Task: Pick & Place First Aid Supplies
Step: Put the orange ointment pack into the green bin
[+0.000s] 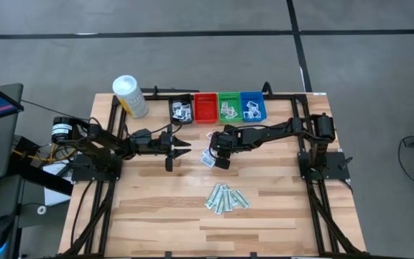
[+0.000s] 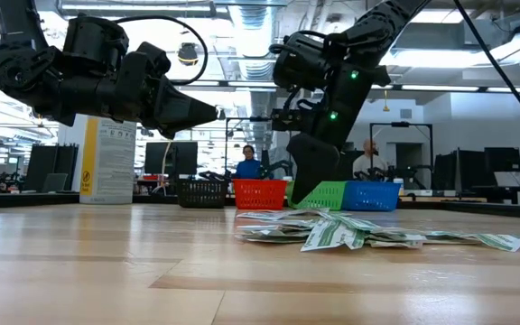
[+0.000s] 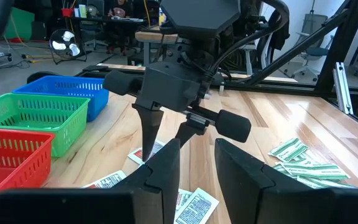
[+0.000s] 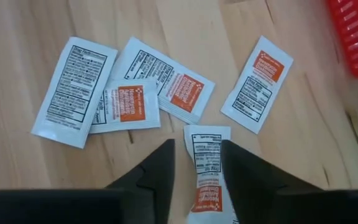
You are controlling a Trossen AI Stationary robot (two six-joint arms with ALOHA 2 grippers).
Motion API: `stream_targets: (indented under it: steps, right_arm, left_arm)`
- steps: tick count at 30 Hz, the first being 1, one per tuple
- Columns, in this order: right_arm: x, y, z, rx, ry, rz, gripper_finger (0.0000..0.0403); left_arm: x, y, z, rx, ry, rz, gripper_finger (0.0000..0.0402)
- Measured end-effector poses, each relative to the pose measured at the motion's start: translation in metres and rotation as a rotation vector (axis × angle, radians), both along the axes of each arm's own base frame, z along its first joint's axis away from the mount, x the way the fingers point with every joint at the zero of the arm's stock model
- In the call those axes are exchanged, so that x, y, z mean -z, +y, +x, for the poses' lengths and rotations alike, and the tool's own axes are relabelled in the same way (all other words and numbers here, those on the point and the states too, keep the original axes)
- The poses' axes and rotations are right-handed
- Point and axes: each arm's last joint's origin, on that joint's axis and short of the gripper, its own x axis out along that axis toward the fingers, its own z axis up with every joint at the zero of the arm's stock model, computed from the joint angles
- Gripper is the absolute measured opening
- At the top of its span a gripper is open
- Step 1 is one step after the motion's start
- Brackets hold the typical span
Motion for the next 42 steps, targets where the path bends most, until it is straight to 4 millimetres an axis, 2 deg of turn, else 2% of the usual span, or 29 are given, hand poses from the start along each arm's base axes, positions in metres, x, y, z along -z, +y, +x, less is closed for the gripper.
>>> stream_targets:
  steps: [4,8,15,19,28,33,37,42]
  right_arm:
    - [0.001,-0.003,-0.001,0.007,-0.001,0.0,0.0164]
    - [0.012,-0.008,-0.007,0.023,-0.02,-0.002,0.0192]
    - [0.024,-0.01,-0.015,0.042,-0.051,0.0,0.02]
    - [0.025,-0.012,-0.017,0.046,-0.052,0.0,0.0178]
    - [0.026,-0.013,-0.017,0.046,-0.053,0.024,0.0078]
    - [0.024,-0.013,-0.018,0.044,-0.056,0.027,0.0038]
    - [0.016,-0.012,-0.021,0.045,-0.065,0.016,0.0012]
    - [-0.009,-0.014,-0.023,0.053,-0.142,0.006,0.0004]
  left_arm:
    - [0.0,0.0,0.0,0.0,0.0,0.0,0.0102]
    - [0.0,0.0,0.0,-0.001,0.0,0.0,0.0102]
    - [0.0,0.0,0.0,0.0,0.0,0.0,0.0102]
    - [0.0,0.0,0.0,0.0,0.0,0.0,0.0102]
    - [0.0,0.0,0.0,-0.001,0.0,0.0,0.0102]
    - [0.0,0.0,0.0,-0.001,0.0,0.0,0.0102]
    - [0.0,0.0,0.0,0.0,0.0,0.0,0.0102]
    - [0.0,0.0,0.0,-0.001,0.0,0.0,0.0102]
